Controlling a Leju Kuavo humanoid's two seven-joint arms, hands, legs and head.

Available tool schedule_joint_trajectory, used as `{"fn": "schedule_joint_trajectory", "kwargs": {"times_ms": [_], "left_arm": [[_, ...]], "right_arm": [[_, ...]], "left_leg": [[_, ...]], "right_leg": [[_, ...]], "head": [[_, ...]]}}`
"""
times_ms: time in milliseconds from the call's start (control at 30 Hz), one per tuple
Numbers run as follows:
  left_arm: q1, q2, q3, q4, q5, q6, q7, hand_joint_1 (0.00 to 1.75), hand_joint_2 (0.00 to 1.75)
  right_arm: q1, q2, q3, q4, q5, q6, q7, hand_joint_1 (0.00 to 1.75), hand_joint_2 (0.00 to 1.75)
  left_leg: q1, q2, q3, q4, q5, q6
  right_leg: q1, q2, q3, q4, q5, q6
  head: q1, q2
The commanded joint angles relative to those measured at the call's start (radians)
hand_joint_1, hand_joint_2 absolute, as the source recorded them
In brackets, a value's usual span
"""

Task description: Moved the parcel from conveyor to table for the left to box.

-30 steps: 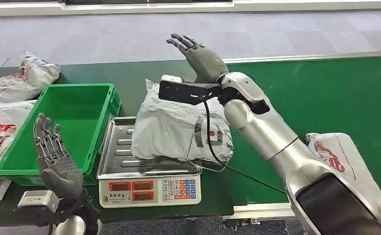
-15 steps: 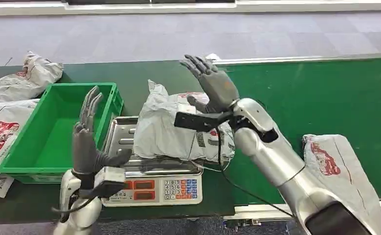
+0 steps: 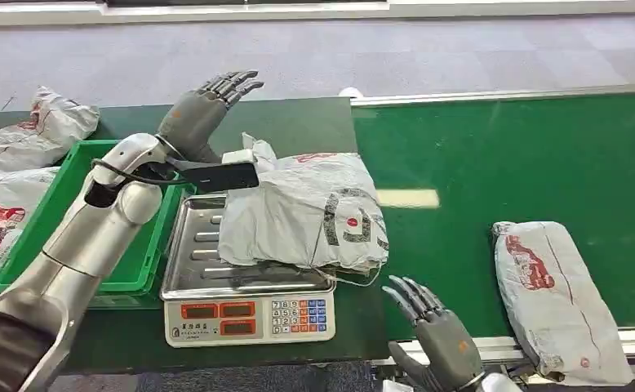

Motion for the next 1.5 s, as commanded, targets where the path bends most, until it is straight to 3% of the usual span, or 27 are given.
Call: {"fn": "schedule_joint_trajectory", "kwargs": {"times_ms": [33,167,233,300,367,400,467,667,800,933,1000,1033,1100,1267,1500], "left_arm": [[-0.159,0.08,-0.227,0.154,0.09,-0.137,0.035,0.0,1.75],[-0.164,0.165,-0.319,0.139,0.151,-0.278,0.071,0.0,1.75],[-0.106,0.233,-0.341,0.108,0.198,-0.273,0.084,0.0,1.75],[-0.033,0.279,-0.355,0.091,0.222,-0.238,0.09,0.0,1.75],[0.026,0.263,-0.356,0.129,0.198,-0.198,0.067,0.0,1.75],[0.037,0.244,-0.36,0.156,0.184,-0.175,0.059,0.0,1.75],[0.047,0.231,-0.362,0.173,0.186,-0.176,0.055,0.0,1.75],[0.091,0.246,-0.363,0.195,0.225,-0.222,0.044,0.0,1.75],[0.092,0.247,-0.363,0.194,0.226,-0.22,0.043,0.0,1.75],[0.091,0.246,-0.363,0.193,0.226,-0.22,0.042,0.0,1.75],[0.144,0.13,-0.353,0.276,0.198,-0.191,0.006,0.0,1.75],[0.141,0.104,-0.357,0.296,0.189,-0.164,0.004,0.0,1.75],[0.114,0.084,-0.358,0.299,0.171,-0.127,0.018,0.0,1.75],[-0.017,0.082,-0.324,0.304,0.103,-0.033,0.076,0.0,1.75],[-0.08,0.113,-0.265,0.259,0.041,0.014,0.13,0.0,1.75]], "right_arm": [[0.215,-0.155,-0.012,-0.174,-0.047,-0.034,0.084,0.0,1.75],[0.236,-0.123,0.011,-0.21,-0.016,-0.086,0.154,0.0,1.75],[0.296,-0.127,-0.097,-0.27,-0.01,-0.195,0.199,0.0,1.75],[0.366,-0.136,-0.263,-0.323,0.052,-0.177,0.263,0.0,1.75],[0.416,-0.094,-0.444,-0.376,0.211,-0.027,0.283,0.0,1.75],[0.421,-0.051,-0.501,-0.395,0.207,0.023,0.235,0.0,1.75],[0.423,-0.067,-0.513,-0.4,0.25,0.066,0.221,0.0,1.75],[0.394,-0.145,-0.539,-0.394,0.205,0.065,0.206,0.0,1.75],[0.385,-0.147,-0.541,-0.388,0.199,0.068,0.203,0.0,1.75],[0.384,-0.143,-0.537,-0.386,0.199,0.067,0.203,0.0,1.75],[0.321,-0.16,-0.525,-0.335,0.187,0.096,0.185,0.0,1.75],[0.294,-0.15,-0.519,-0.318,0.197,0.112,0.177,0.0,1.75],[0.288,-0.15,-0.511,-0.313,0.212,0.132,0.181,0.0,1.75],[0.408,-0.174,-0.546,-0.38,0.194,0.115,0.203,0.0,1.75],[0.383,-0.204,-0.498,-0.355,0.174,0.11,0.198,0.0,1.75]], "left_leg": [[-0.001,-0.006,-0.002,0.001,0.001,0.0],[0.0,0.0,-0.001,0.0,0.0,0.0],[-0.001,0.001,0.001,-0.001,0.0,0.0],[-0.002,0.003,0.002,-0.002,0.0,0.0],[-0.002,0.006,0.004,-0.004,0.0,0.0],[-0.003,0.003,0.005,-0.006,0.001,0.0],[-0.002,0.002,0.004,-0.004,0.001,0.0],[-0.001,0.001,0.002,-0.003,0.001,0.001],[0.0,0.006,0.001,-0.003,0.0,0.001],[0.0,0.002,0.002,-0.003,0.0,0.001],[-0.001,0.002,0.003,-0.003,0.0,0.001],[-0.001,0.002,0.006,-0.007,0.002,0.002],[-0.001,0.002,0.006,-0.007,0.002,0.002],[0.0,-0.007,0.0,0.0,0.002,0.003],[-0.002,-0.003,0.0,0.0,0.002,0.002]], "right_leg": [[-0.001,-0.009,0.0,0.001,-0.002,0.001],[0.0,-0.002,-0.001,0.0,0.0,0.0],[0.0,-0.001,0.0,0.0,0.0,0.0],[-0.002,0.001,0.0,0.001,0.0,0.0],[-0.002,0.003,0.001,-0.001,0.0,0.0],[-0.003,0.001,0.003,-0.001,0.0,0.0],[-0.002,-0.001,0.002,-0.001,0.0,0.0],[0.0,-0.001,0.002,-0.002,0.0,0.001],[-0.001,0.002,0.002,-0.002,0.001,0.001],[-0.001,-0.001,0.003,-0.002,0.0,0.001],[-0.002,-0.001,0.004,-0.002,0.001,0.001],[-0.002,-0.002,0.006,-0.006,0.002,0.001],[-0.002,-0.002,0.007,-0.006,0.002,0.002],[0.0,-0.011,0.003,0.0,0.0,0.003],[0.0,-0.006,0.002,-0.001,0.002,0.002]], "head": [[0.0,0.0],[0.0,0.0],[0.0,0.0],[0.0,0.0],[0.0,0.0],[0.0,0.0],[0.0,0.0],[0.0,0.0],[0.0,0.0],[0.0,0.0],[0.0,0.0],[0.0,0.0],[0.0,0.0],[0.0,0.0],[0.0,0.0]]}}
